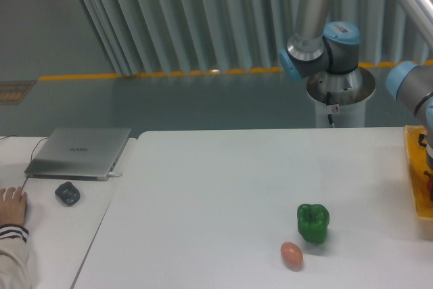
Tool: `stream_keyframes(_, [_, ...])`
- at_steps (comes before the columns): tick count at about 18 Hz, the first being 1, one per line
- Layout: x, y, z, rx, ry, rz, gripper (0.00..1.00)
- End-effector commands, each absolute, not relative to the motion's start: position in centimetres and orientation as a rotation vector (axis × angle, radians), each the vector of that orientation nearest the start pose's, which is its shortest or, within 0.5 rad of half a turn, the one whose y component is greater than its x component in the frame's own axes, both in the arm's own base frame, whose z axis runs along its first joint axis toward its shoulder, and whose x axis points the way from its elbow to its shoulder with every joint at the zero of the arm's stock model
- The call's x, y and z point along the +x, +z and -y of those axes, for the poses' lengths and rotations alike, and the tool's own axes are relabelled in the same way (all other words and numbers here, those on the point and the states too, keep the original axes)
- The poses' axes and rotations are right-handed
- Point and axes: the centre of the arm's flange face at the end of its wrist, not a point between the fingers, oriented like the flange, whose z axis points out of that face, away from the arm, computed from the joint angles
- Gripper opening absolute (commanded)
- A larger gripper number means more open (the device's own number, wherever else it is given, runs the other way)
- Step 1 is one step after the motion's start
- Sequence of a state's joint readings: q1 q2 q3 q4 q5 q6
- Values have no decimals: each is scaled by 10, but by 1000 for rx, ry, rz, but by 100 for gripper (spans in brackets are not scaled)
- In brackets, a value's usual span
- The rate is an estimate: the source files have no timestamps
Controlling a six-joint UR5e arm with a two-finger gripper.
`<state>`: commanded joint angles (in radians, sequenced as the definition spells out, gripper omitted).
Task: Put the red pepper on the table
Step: 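Grasp the red pepper inside the yellow crate with the gripper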
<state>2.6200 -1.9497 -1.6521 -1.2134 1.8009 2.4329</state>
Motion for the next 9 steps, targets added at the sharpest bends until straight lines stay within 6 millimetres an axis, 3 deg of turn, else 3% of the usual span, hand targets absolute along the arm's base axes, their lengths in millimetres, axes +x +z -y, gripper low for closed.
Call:
stream_keyframes(6, [-468,293,-394,-2562,-225,-2143,61])
stream_keyframes(9, [-471,330,-399,-2562,-257,-2117,61])
